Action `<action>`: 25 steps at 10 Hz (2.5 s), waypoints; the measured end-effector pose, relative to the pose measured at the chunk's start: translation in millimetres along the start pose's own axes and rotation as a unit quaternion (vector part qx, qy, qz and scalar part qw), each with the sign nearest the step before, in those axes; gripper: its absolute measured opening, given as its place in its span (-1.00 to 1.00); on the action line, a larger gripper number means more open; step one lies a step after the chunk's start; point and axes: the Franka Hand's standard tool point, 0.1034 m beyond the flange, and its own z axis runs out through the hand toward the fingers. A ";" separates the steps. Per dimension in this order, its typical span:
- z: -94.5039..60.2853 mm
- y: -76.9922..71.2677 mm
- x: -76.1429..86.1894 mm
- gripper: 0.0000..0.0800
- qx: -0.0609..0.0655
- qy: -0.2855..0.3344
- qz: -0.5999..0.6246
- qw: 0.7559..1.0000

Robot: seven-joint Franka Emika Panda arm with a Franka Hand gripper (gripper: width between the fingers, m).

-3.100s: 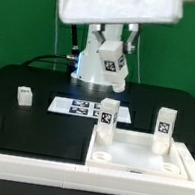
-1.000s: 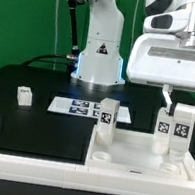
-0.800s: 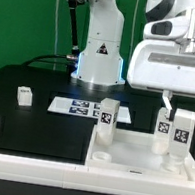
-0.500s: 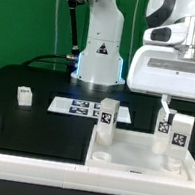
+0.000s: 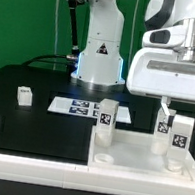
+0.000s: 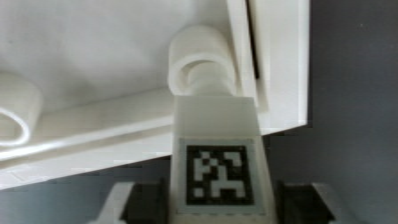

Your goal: Assemble square table

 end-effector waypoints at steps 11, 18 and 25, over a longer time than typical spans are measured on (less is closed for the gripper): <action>10.2 0.5 -6.1 0.59 -0.001 0.014 -0.002 1.000; -1.0 11.7 17.0 0.62 -0.018 -0.044 -0.016 0.999; -3.6 -9.3 23.8 0.62 -0.039 -0.182 0.039 0.982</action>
Offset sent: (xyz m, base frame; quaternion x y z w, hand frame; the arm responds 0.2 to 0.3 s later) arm -0.0012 0.0031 -0.0108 -0.0118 0.0011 0.0073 0.9999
